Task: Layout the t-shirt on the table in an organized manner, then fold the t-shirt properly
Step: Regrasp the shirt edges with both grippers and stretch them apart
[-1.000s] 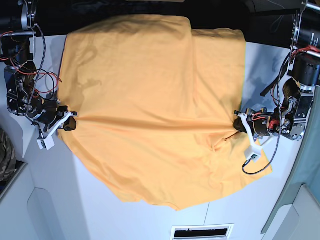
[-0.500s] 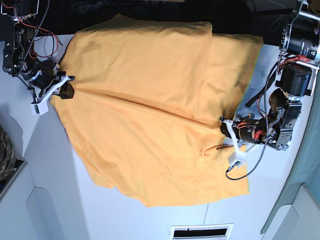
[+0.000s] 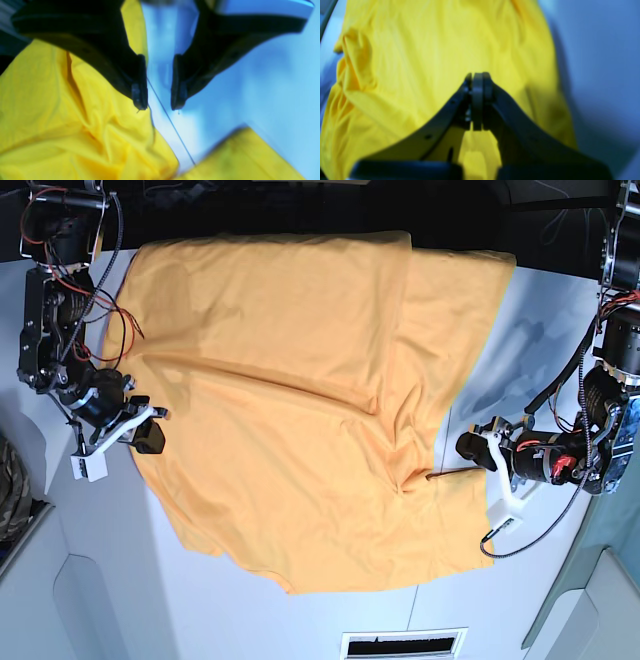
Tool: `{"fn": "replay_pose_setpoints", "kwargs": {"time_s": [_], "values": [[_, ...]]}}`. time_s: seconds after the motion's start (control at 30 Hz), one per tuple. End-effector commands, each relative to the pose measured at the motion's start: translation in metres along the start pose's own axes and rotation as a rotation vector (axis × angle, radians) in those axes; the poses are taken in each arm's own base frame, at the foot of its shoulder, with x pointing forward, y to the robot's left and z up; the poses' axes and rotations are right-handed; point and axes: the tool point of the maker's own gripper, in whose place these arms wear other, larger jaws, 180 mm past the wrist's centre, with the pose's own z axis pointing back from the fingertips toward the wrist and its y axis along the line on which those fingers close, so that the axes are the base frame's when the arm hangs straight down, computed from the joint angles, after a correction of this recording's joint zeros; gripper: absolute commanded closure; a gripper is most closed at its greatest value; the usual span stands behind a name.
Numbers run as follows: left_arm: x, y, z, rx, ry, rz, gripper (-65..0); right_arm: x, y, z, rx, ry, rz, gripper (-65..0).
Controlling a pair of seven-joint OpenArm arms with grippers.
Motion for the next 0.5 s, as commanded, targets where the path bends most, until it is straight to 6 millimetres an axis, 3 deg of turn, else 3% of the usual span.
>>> {"fn": "replay_pose_setpoints", "kwargs": {"time_s": [0.0,0.3,0.47], "values": [[0.005,0.008,0.013,0.006,-0.018,-0.005,-20.1,0.023,0.004,-0.004,0.014,-0.056,0.022,0.0],[-0.046,-0.039,0.016,-0.290,0.037,0.102,-19.9,0.036,0.030,-0.073,0.025,0.025,0.237,0.0],[-0.090,-0.065,-0.001,-0.356,0.129,0.151,-16.6,0.023,0.026,-0.084,-0.025,0.128,0.374,0.0]]}}
